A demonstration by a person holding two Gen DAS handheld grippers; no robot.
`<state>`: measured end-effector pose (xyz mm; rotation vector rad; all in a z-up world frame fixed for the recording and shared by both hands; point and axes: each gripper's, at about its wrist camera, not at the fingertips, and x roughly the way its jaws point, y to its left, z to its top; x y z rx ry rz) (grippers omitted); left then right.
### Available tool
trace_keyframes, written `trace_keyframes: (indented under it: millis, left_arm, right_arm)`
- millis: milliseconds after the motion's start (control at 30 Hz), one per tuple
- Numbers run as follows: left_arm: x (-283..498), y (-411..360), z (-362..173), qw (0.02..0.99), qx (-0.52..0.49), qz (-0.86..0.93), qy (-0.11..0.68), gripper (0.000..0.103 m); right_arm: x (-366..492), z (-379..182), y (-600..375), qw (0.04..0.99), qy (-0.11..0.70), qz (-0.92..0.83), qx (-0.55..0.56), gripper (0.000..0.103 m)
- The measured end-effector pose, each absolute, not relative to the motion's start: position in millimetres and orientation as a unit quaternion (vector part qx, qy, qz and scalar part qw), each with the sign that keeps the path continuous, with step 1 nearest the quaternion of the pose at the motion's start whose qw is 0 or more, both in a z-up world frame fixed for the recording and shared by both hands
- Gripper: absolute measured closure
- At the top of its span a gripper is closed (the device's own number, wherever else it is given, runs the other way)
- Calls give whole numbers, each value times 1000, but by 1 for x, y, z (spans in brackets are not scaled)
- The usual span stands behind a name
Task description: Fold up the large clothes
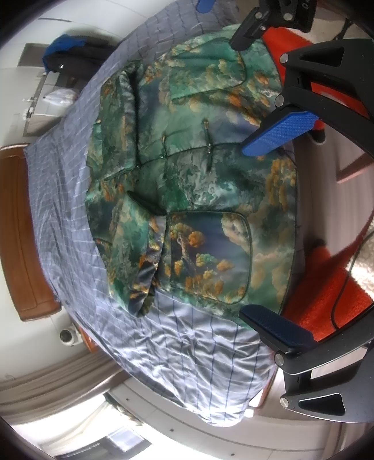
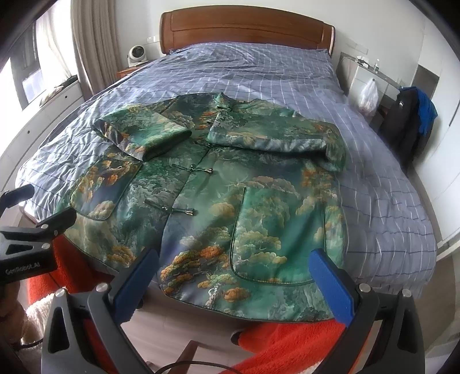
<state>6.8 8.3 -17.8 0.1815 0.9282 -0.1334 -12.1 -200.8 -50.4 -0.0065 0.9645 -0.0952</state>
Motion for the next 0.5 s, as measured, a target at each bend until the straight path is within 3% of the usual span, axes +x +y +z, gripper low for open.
trace_keyframes:
  millis: [300, 500]
  left_arm:
    - [13, 29, -21, 885, 72, -59, 457, 0]
    - [12, 46, -17, 885, 51, -39, 460, 0]
  right_arm:
    - [28, -30, -203, 909, 400, -20, -112, 0]
    - [167, -102, -205, 835, 465, -1, -293, 1]
